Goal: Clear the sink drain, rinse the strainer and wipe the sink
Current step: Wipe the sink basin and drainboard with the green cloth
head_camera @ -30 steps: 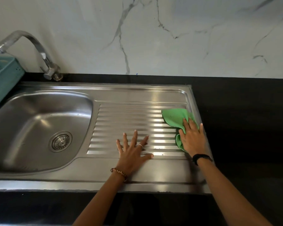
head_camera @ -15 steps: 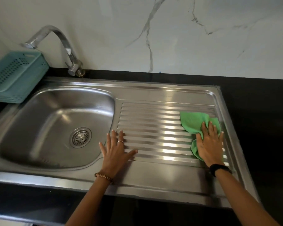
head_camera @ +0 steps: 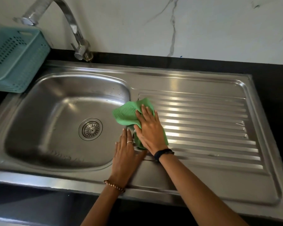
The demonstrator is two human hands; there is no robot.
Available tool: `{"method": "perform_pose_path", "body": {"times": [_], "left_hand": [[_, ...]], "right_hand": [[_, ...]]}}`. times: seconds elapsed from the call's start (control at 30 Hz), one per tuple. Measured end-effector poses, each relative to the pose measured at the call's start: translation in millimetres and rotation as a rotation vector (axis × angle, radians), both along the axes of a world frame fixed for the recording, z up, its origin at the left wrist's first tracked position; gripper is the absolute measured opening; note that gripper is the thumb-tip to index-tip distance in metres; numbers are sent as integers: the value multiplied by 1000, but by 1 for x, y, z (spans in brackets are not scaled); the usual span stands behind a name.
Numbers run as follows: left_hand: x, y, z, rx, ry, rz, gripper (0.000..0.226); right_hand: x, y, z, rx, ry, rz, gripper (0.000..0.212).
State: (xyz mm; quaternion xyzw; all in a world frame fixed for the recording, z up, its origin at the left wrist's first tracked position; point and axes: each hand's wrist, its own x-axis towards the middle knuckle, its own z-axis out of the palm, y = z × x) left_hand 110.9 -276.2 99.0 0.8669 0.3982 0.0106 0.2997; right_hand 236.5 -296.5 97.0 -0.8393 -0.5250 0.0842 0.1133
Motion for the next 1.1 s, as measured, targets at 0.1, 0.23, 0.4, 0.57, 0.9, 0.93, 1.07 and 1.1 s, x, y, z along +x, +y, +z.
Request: {"method": "perform_pose_path", "body": {"times": [0.1, 0.23, 0.4, 0.57, 0.9, 0.93, 1.07, 1.1], "left_hand": [[1, -4, 2, 89, 33, -25, 95], [7, -27, 0, 198, 67, -69, 100], [52, -102, -3, 171, 51, -279, 96], [91, -155, -1, 117, 87, -396, 88], [43, -121, 10, 135, 84, -178, 82], [32, -113, 10, 135, 96, -136, 83], [-6, -87, 11, 113, 150, 38, 94], [-14, -82, 11, 94, 149, 78, 97]], "right_hand": [[5, -11, -1, 44, 27, 74, 51], [19, -41, -1, 69, 54, 102, 50], [79, -135, -2, 63, 8, -99, 50], [143, -232, 4, -9, -70, -323, 52], [117, -254, 4, -3, -57, -495, 54], [112, -245, 5, 10, -43, -482, 56], [73, -191, 6, -26, -35, -263, 59], [60, -172, 6, -20, -14, -217, 57]]}}
